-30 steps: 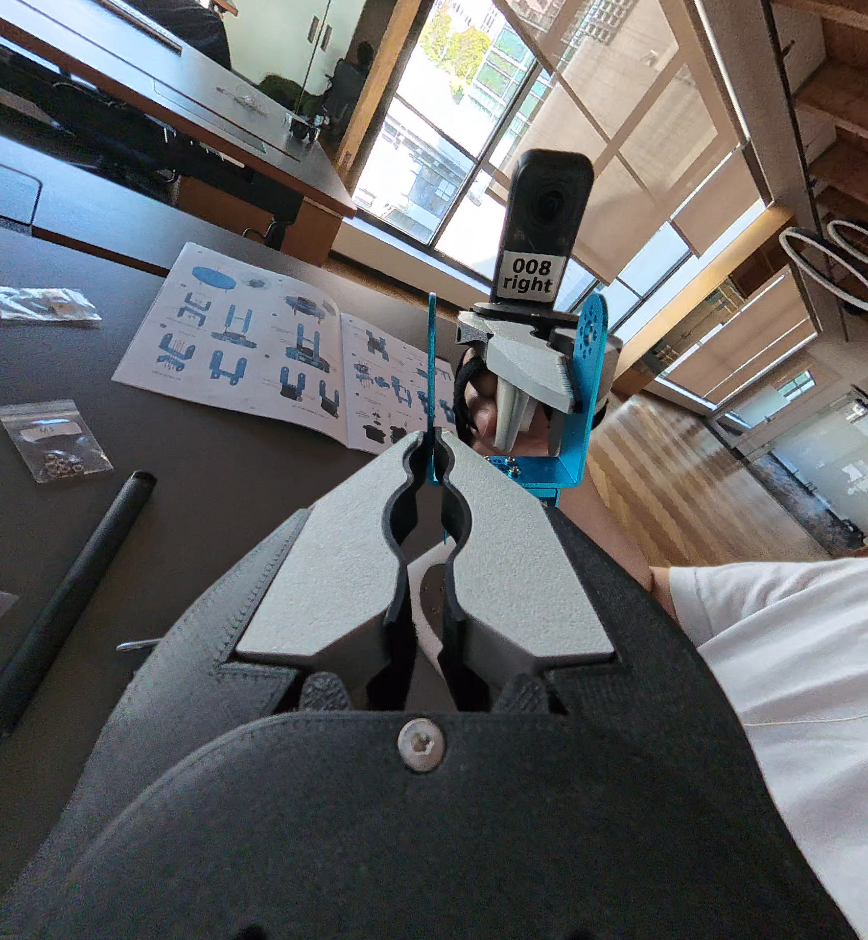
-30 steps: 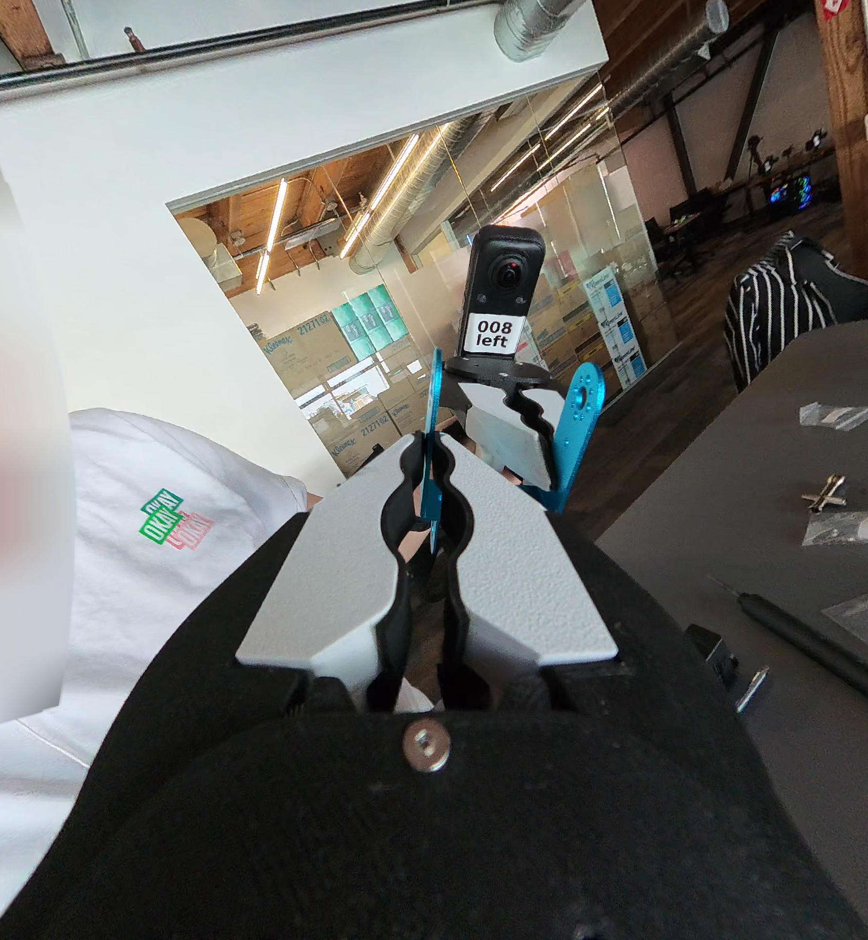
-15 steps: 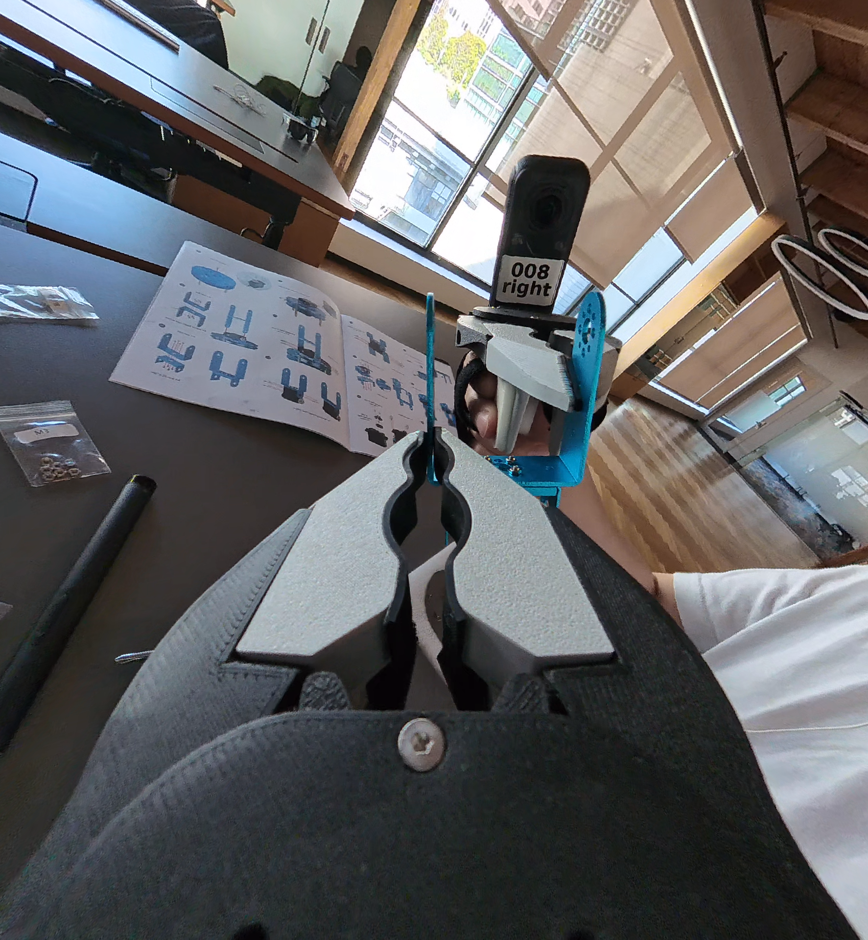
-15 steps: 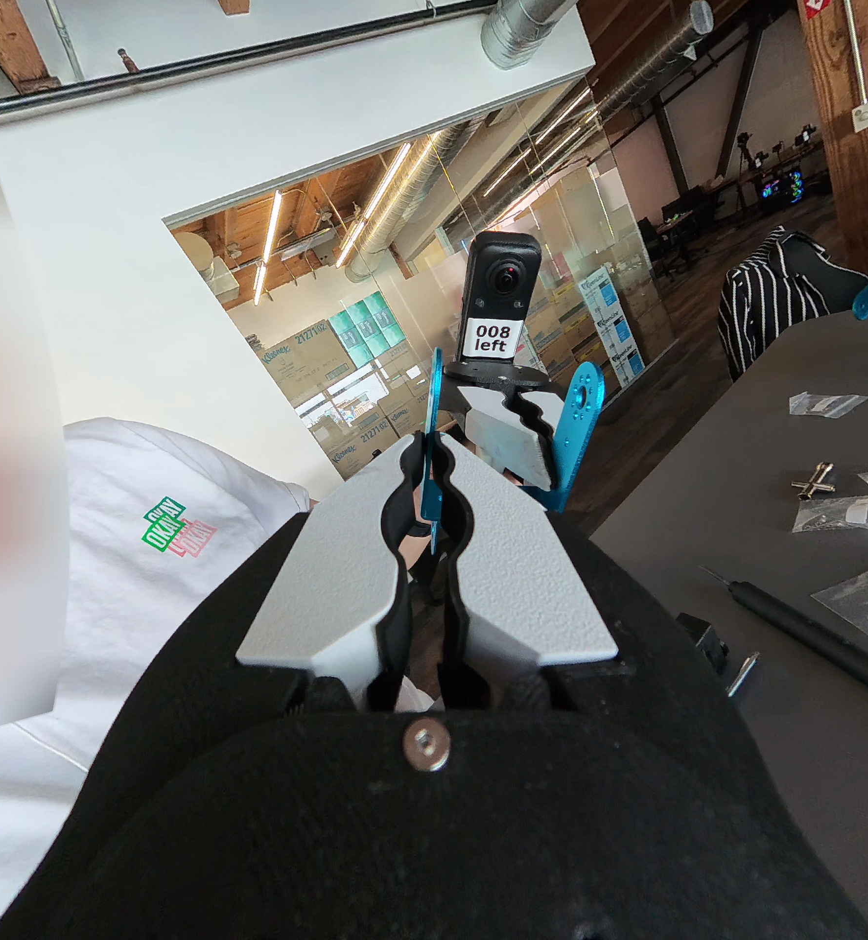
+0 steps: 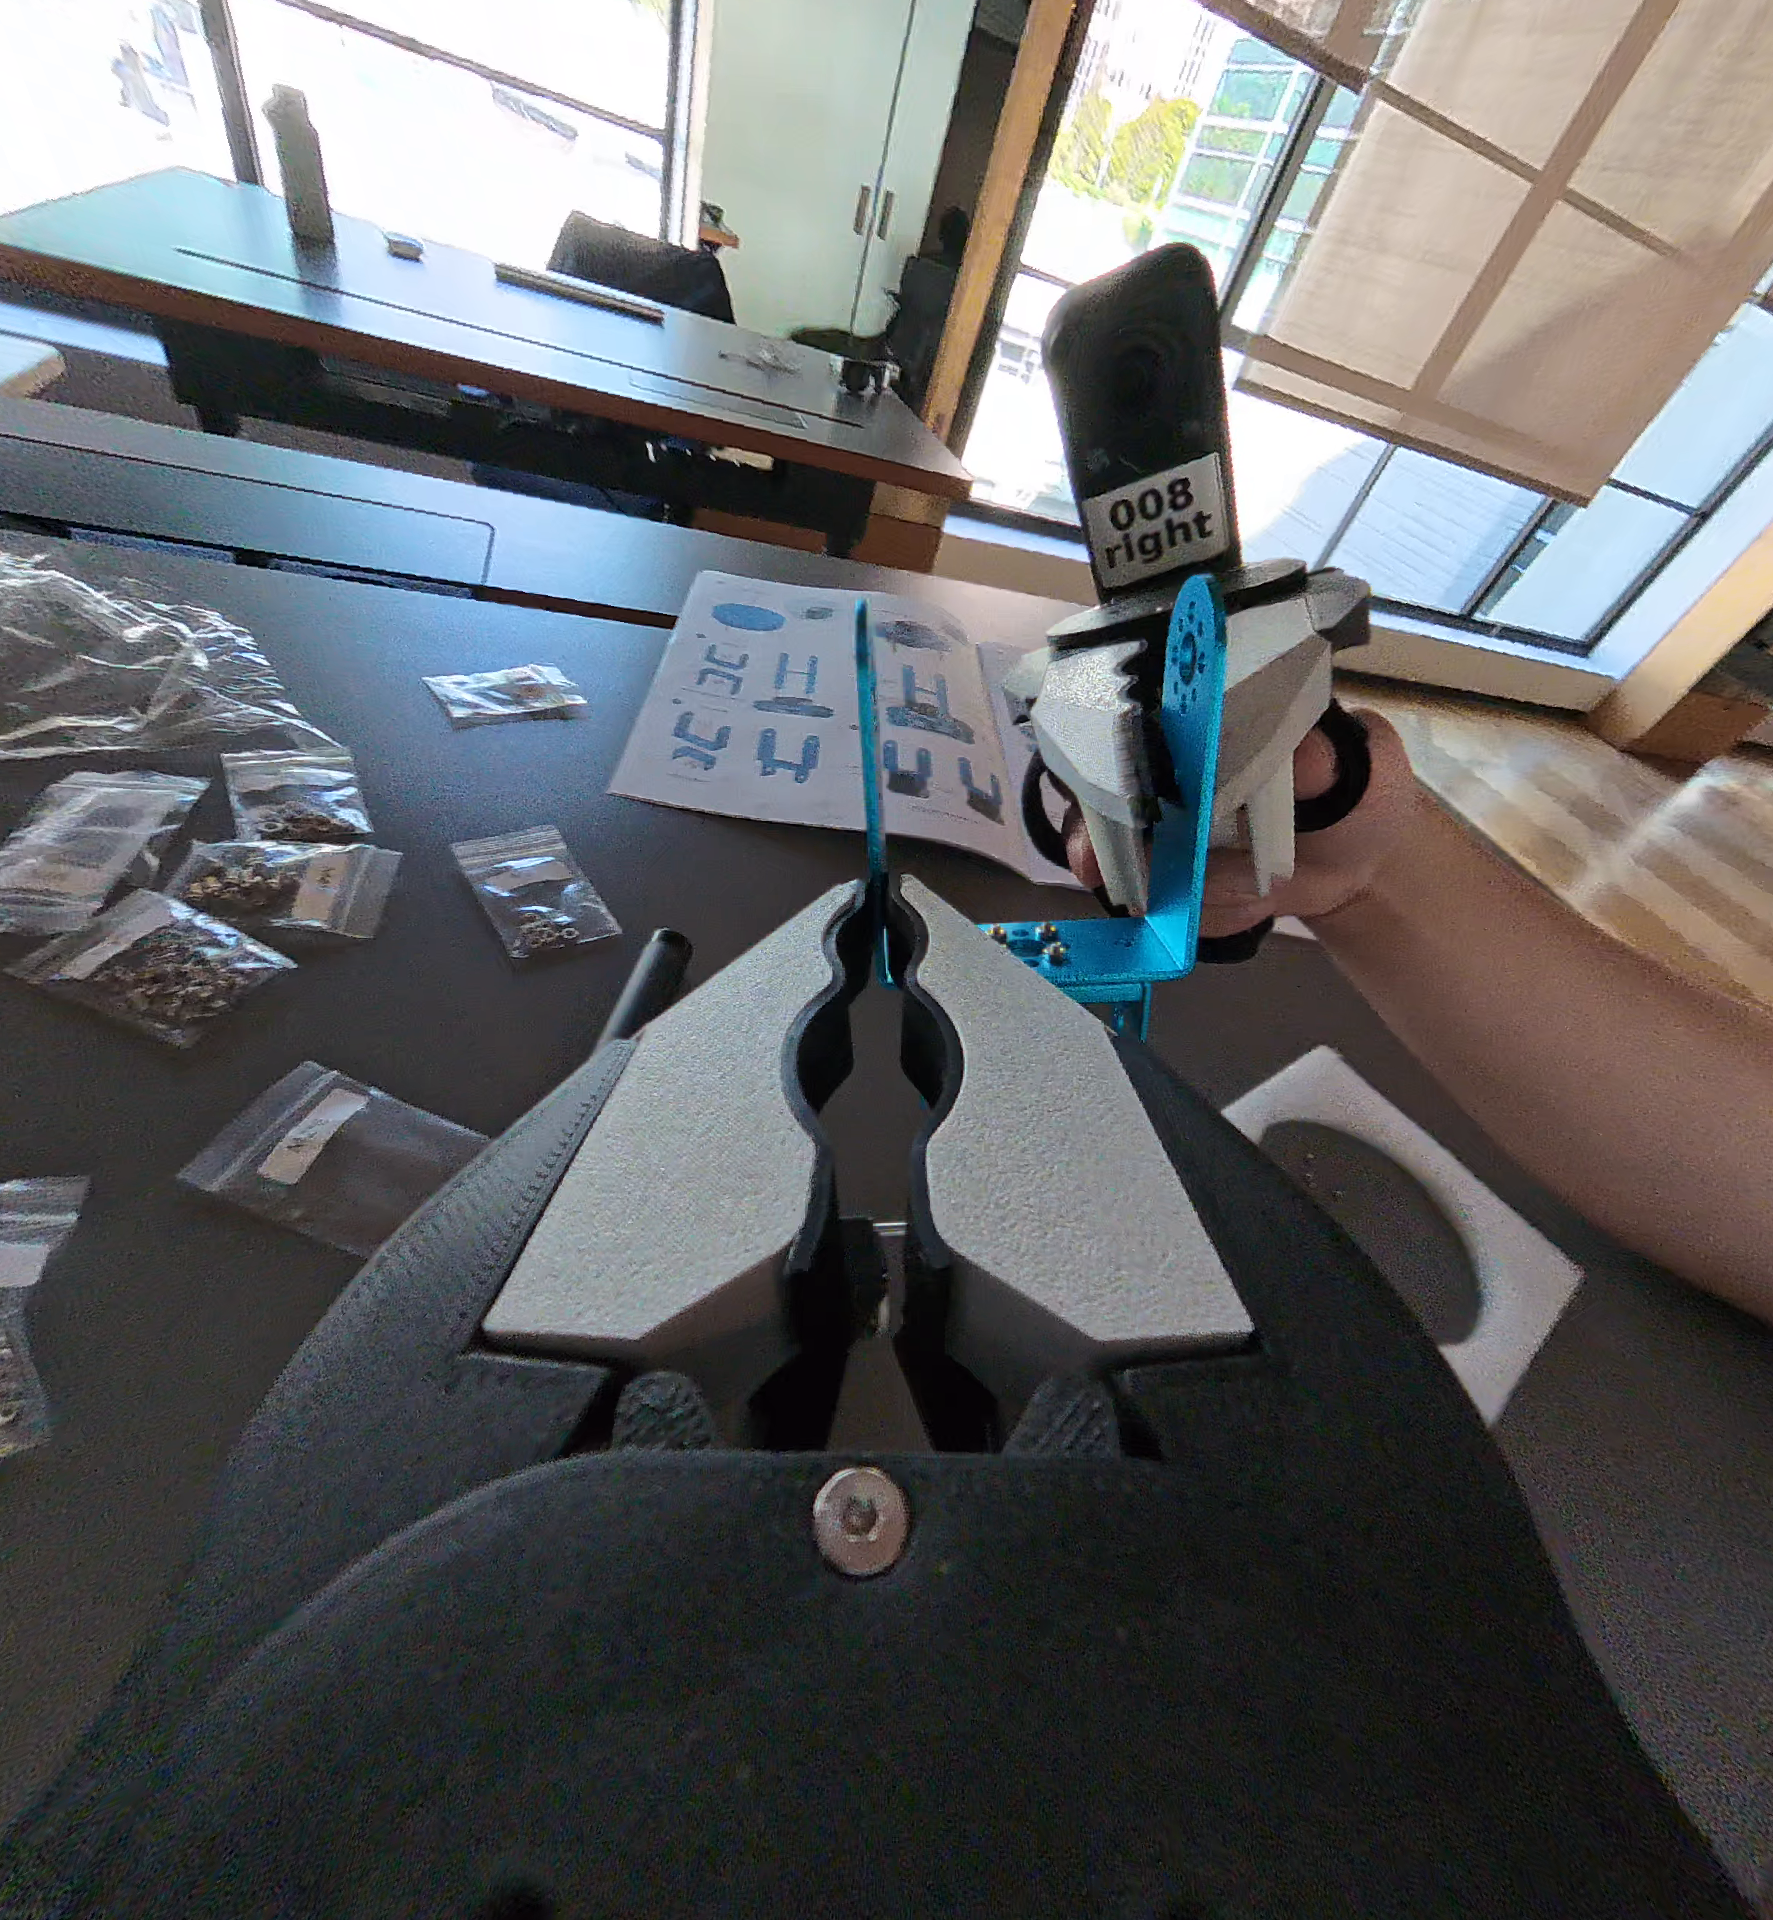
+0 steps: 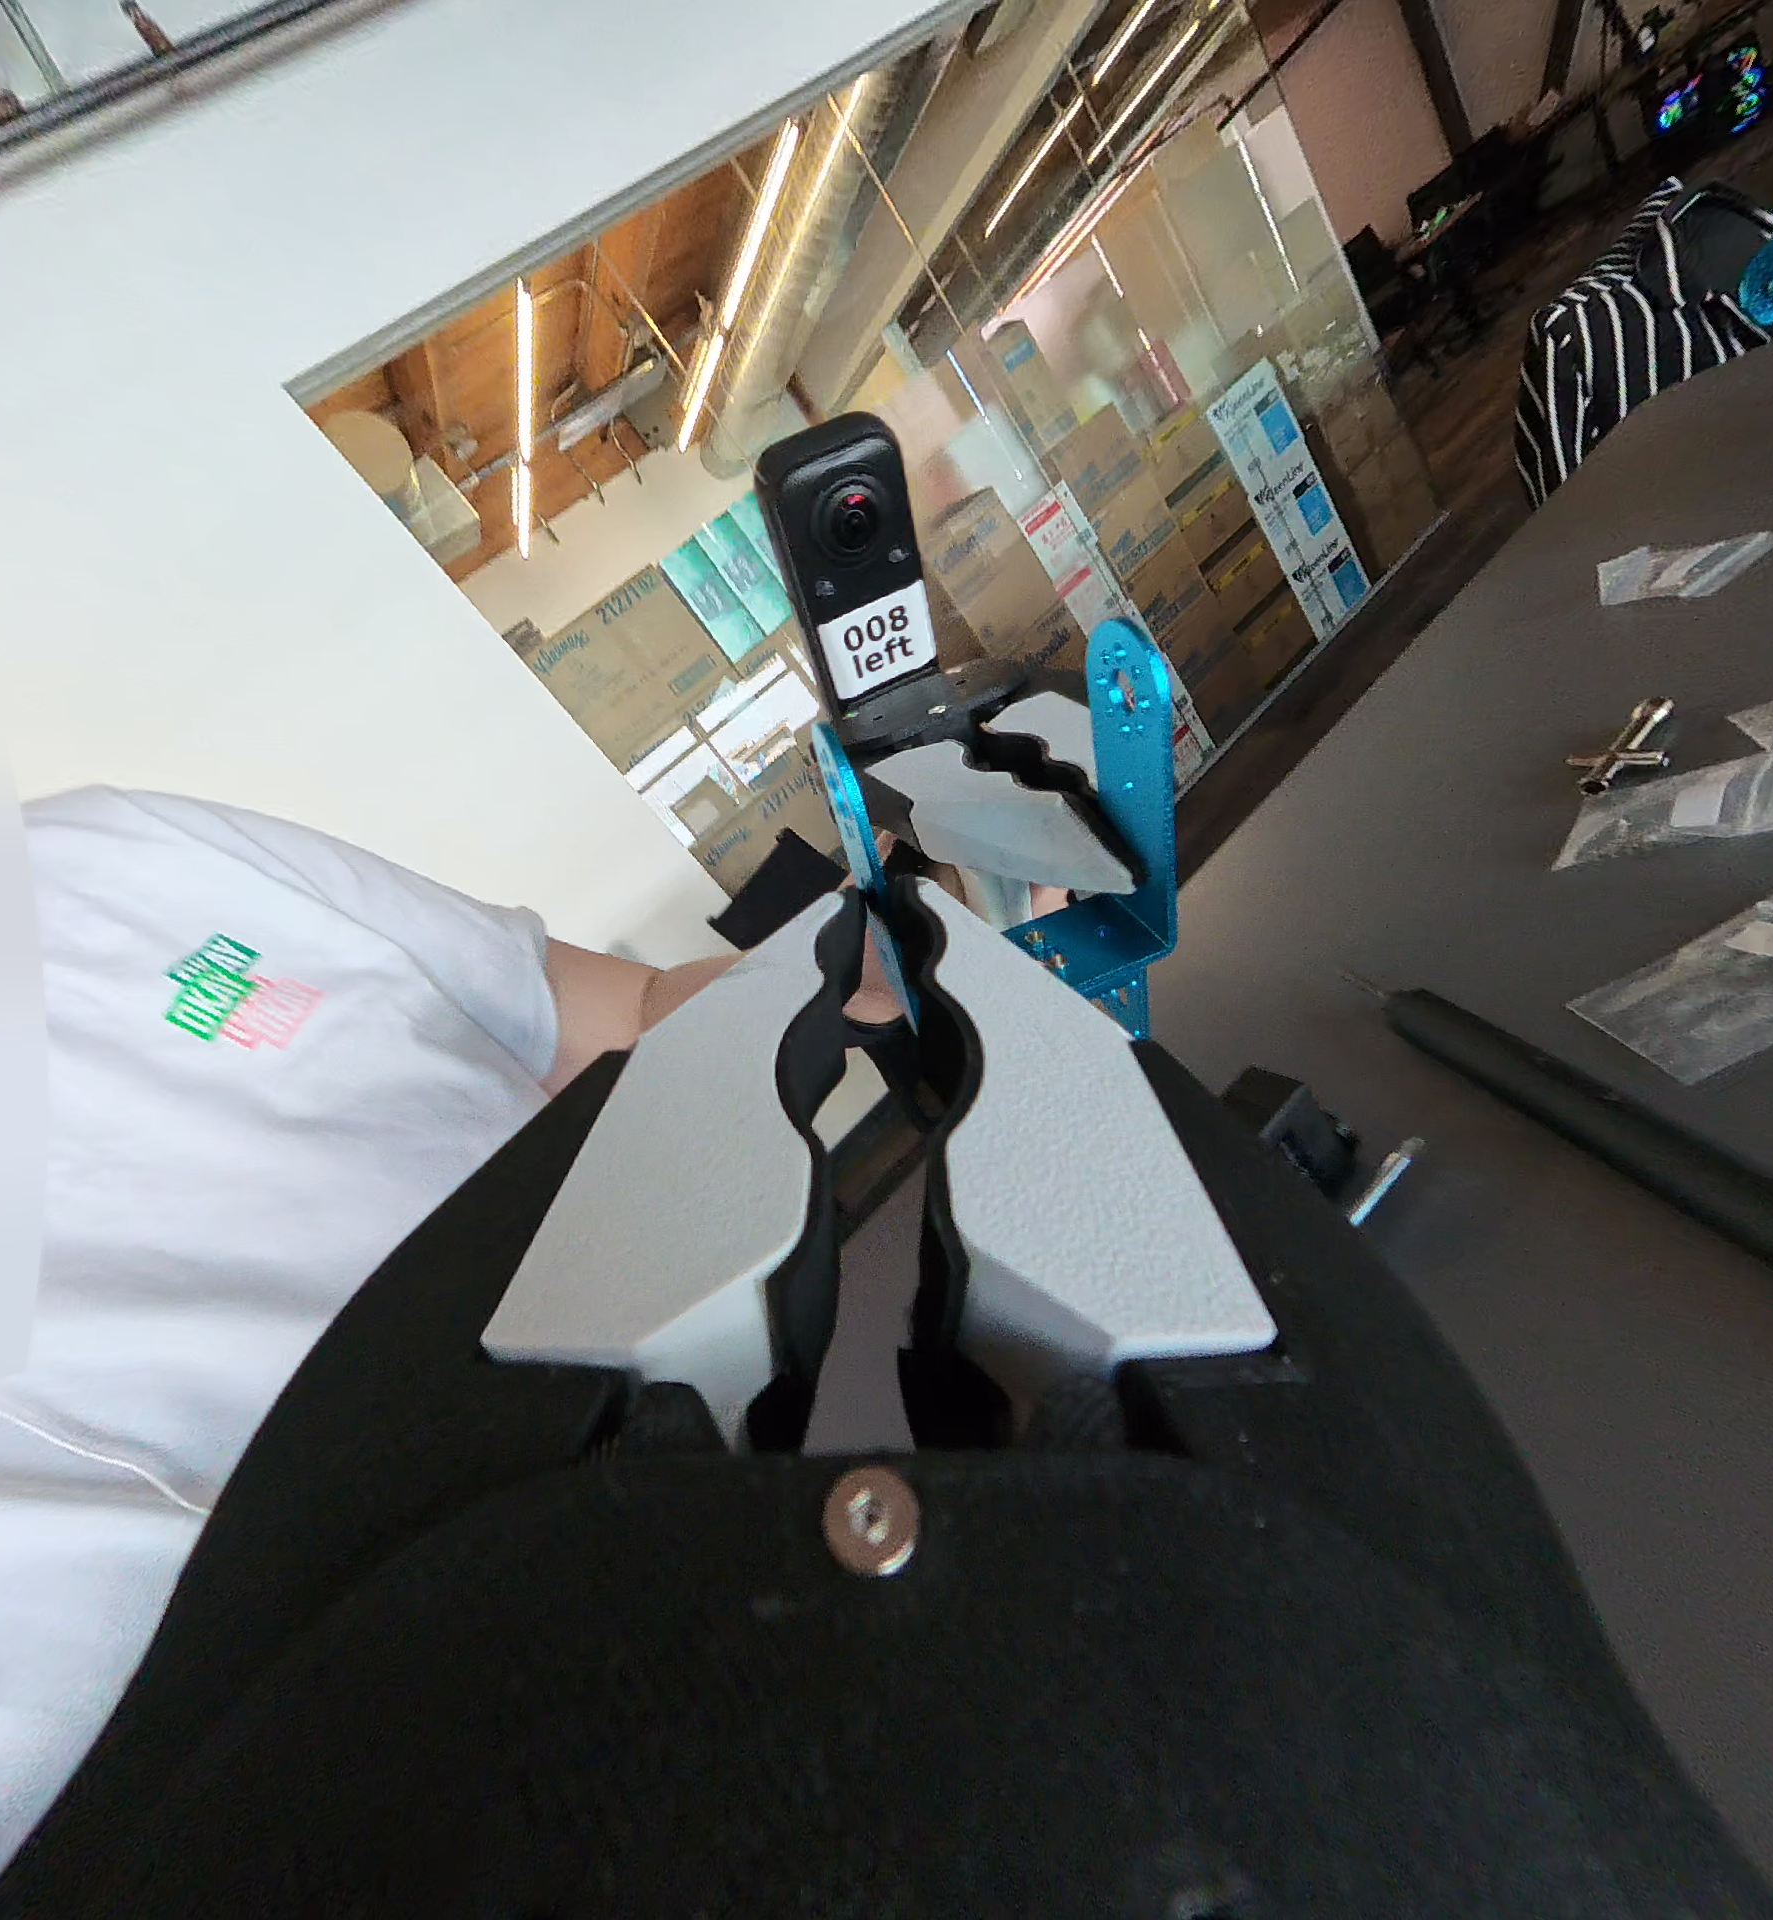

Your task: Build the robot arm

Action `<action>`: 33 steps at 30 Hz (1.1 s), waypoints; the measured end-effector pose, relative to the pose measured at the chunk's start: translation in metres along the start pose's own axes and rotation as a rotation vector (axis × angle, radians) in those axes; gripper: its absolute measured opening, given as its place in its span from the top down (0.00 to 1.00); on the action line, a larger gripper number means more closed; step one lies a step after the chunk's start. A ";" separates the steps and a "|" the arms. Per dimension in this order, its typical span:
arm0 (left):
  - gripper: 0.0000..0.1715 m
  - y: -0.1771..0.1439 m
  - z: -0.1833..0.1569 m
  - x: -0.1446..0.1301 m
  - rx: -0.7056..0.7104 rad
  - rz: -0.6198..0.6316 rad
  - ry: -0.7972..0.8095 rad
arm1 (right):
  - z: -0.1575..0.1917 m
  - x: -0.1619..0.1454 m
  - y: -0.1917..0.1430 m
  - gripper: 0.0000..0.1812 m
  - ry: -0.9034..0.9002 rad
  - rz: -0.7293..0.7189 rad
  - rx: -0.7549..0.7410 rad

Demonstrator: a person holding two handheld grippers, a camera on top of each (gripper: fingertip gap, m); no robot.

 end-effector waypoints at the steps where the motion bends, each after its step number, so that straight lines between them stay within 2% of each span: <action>1: 1.00 -0.001 0.003 -0.006 0.023 -0.020 0.008 | -0.006 -0.003 0.000 0.97 -0.010 0.017 0.001; 8: 1.00 -0.002 0.013 -0.041 0.140 -0.133 0.108 | -0.038 -0.014 -0.001 0.97 -0.061 0.170 0.070; 11: 1.00 -0.002 0.018 -0.048 0.158 -0.153 0.087 | -0.046 -0.011 0.000 0.97 -0.078 0.212 0.089; 16: 0.99 -0.003 0.020 -0.046 0.164 -0.180 0.128 | -0.045 -0.009 0.005 0.97 -0.113 0.265 0.089; 25: 1.00 -0.006 0.022 -0.046 0.211 -0.100 0.297 | -0.052 -0.015 0.006 0.97 -0.124 0.325 0.058; 33: 1.00 -0.007 0.021 -0.049 0.220 -0.106 0.294 | -0.051 -0.014 0.007 0.97 -0.129 0.340 0.046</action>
Point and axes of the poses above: each gripper's, where its closed fingertips meet, y out along the fingers, x out of its top, z = x × y across the jaws, the point moved 10 cm from there along -y, back along the fingers, and after that the axes turned 14 degrees about x, right-handed, at the moved point
